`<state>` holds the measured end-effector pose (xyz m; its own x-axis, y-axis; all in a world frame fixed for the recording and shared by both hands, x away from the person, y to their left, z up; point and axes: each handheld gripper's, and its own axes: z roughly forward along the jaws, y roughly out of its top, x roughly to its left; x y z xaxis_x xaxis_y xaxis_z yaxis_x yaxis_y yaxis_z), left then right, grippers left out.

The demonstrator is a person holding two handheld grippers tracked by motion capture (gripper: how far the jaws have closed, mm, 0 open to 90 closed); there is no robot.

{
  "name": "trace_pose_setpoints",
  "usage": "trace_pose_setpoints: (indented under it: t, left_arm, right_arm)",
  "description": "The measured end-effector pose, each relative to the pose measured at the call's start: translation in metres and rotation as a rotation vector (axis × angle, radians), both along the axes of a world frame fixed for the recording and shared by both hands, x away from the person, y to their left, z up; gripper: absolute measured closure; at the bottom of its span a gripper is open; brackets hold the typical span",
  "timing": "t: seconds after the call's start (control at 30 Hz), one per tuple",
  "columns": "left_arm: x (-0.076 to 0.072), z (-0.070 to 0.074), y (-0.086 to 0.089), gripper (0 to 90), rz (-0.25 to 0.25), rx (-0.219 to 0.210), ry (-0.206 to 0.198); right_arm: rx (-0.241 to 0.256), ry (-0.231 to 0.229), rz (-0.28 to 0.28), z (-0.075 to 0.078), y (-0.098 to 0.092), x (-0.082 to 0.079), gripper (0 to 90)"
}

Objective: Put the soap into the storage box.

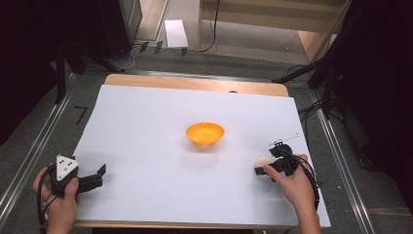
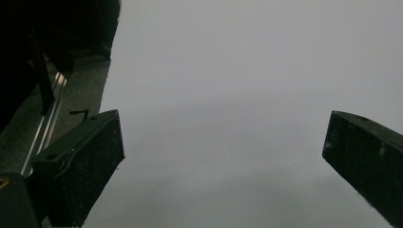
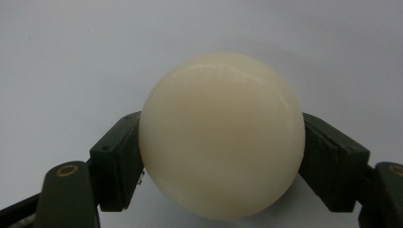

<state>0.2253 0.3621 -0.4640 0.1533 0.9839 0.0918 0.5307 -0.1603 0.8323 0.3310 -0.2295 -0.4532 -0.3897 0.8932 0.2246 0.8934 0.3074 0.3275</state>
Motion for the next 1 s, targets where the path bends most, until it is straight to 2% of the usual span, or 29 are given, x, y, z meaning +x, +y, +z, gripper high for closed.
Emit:
trace_pose_setpoints:
  t: [0.23,0.33,0.6,1.0]
  left_arm:
    - [0.000,0.000,0.000,0.3,-0.003,-0.002,-0.002]
    - [0.000,0.000,0.000,0.3,-0.003,-0.002,-0.001]
    - [0.000,0.000,0.000,0.3,-0.004,-0.004,-0.001]
    - [0.000,0.000,0.000,0.3,-0.006,-0.006,-0.003]
  right_arm:
    - [0.013,0.011,0.013,0.002,-0.002,0.002,24.3]
    - [0.028,0.001,0.009,0.005,-0.002,0.001,24.3]
    - [0.020,-0.022,0.003,0.020,-0.004,0.002,24.3]
    - [0.025,-0.041,0.016,0.028,0.010,0.012,24.3]
